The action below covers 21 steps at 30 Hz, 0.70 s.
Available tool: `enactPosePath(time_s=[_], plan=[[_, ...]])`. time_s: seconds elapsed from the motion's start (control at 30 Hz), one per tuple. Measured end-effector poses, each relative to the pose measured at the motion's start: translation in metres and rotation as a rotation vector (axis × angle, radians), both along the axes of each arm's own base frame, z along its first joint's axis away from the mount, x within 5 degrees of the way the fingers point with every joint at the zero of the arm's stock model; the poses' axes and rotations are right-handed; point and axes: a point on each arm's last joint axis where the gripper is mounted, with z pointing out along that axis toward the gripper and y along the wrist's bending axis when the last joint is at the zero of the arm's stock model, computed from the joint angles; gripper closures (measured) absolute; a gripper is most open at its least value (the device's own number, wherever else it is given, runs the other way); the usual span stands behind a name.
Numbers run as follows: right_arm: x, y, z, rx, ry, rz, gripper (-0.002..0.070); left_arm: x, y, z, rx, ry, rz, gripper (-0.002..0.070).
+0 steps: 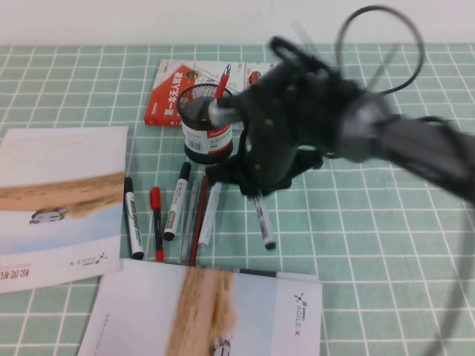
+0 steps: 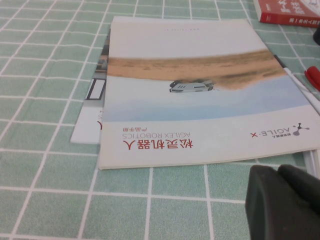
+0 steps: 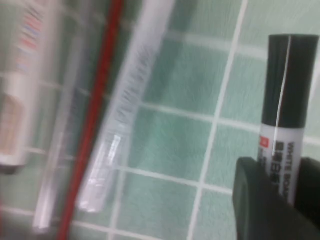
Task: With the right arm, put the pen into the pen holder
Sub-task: Pick up the pen on the table, then place the pen onto the pen holder
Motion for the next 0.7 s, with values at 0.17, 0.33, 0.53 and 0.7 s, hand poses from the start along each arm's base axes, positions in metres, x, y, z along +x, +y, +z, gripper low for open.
enactPosePath(time_s=[0.17, 0.33, 0.53, 0.7], plan=[[-0.012, -0.008, 0.022, 0.206, -0.266, 0.081, 0.0565, 0.0, 0.0, 0.0, 0.0, 0.0, 0.0, 0.0679], [-0.004, 0.003, 0.032, 0.434, -0.567, 0.197, 0.0565, 0.0, 0.0, 0.0, 0.0, 0.0, 0.0, 0.0679], [0.012, 0.01, 0.036, 0.576, -0.827, 0.299, 0.0565, 0.0, 0.0, 0.0, 0.0, 0.0, 0.0, 0.0679], [0.027, 0.008, 0.03, 0.577, -1.025, 0.26, 0.0565, 0.0, 0.0, 0.0, 0.0, 0.0, 0.0, 0.0679]])
